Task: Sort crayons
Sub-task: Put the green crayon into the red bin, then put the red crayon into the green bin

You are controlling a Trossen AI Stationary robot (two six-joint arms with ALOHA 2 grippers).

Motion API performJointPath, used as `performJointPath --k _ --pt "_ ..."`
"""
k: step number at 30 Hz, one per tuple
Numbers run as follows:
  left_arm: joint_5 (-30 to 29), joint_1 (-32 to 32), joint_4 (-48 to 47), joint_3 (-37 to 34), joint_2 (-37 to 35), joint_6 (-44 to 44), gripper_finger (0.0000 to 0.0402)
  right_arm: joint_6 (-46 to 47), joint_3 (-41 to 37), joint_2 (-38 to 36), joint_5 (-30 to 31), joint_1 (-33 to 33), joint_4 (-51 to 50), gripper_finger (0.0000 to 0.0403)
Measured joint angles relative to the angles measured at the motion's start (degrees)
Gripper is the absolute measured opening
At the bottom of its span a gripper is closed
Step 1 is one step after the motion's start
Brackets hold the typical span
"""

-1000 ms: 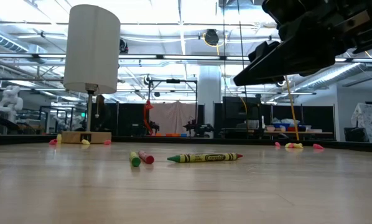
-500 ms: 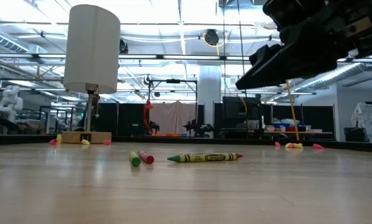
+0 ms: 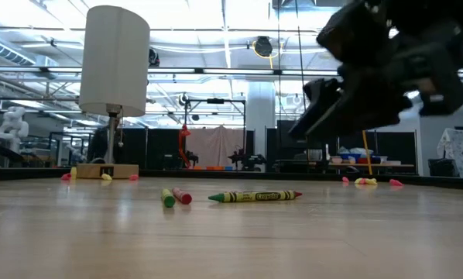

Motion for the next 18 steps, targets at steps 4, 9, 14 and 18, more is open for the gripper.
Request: performJointPath --k 4,9,14,18 --pt "-4.0 1.5 -0.2 1.1 -0.9 0.6 0.0153 -2.1 0.0 4.2 -3.0 -2.3 1.2 0.0157" --pt "-11.9 2.8 0.4 1.8 -1.1 6.4 0.0153 -2.4 0.0 7.2 -5.8 -4.4 2.4 0.0157" --pt "-22.0 3.8 0.3 1.7 -1.1 12.6 0.0153 -3.2 0.0 9.6 -10.1 -6.7 3.7 0.0157" --pt "-28.6 5.1 0.4 1.7 -1.1 16.7 0.0153 -3.2 0.0 10.5 -11.5 -7.8 4.0 0.0151"
